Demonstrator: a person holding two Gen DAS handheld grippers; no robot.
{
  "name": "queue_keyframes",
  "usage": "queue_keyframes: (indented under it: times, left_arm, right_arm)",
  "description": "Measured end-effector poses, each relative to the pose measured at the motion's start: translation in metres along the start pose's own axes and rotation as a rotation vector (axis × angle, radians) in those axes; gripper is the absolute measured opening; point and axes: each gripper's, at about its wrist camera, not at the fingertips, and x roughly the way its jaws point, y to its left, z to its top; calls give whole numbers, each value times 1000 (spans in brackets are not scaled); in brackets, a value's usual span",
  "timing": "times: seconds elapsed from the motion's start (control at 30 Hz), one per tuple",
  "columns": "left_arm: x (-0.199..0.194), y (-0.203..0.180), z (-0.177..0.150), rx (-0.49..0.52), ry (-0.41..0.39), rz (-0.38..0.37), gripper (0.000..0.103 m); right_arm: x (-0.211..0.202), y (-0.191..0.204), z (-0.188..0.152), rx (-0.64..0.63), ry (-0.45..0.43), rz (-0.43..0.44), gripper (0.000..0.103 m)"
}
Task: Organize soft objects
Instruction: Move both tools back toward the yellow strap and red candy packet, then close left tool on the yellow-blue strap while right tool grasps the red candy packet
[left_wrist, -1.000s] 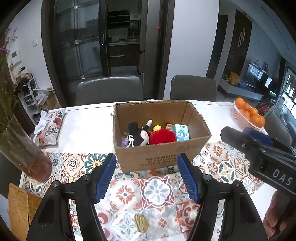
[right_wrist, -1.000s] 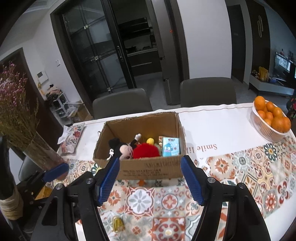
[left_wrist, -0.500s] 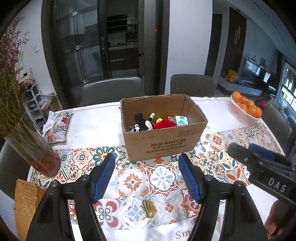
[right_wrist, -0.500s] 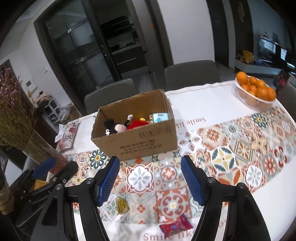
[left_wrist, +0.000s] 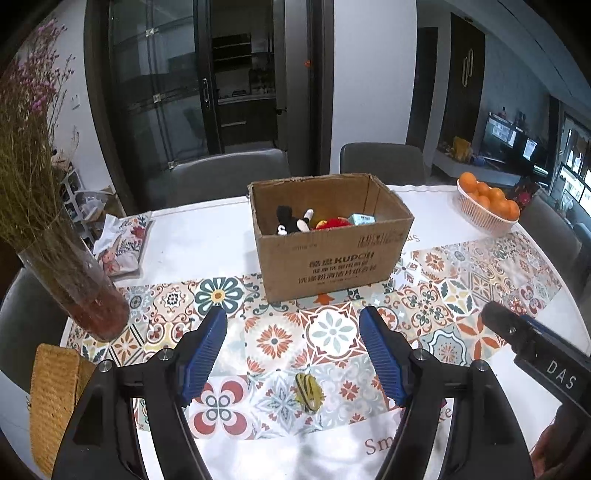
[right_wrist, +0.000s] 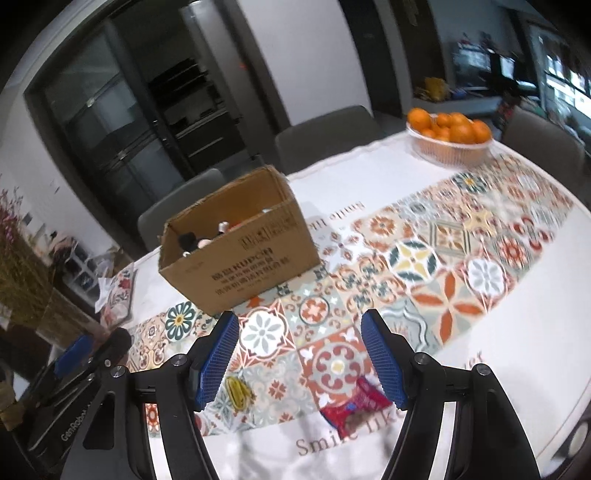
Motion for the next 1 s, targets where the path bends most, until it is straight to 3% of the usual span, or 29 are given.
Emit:
queue_keyframes:
  times: [0.17, 0.33, 0.73, 1.0]
  left_arm:
    - [5, 4, -14, 4, 13, 1, 74]
    - [21, 6, -35, -6, 77, -17, 74]
    - [69, 4, -87, -32, 214, -53, 73]
    - [99, 0, -106, -21, 256, -52, 73]
  right_arm:
    - [11, -11, -24, 73, 56, -26, 70]
    - [32, -18, -46, 92, 164, -20, 70]
    - [65, -45, -74, 193, 251, -72, 70]
    - [92, -60, -92, 259, 330, -96, 70]
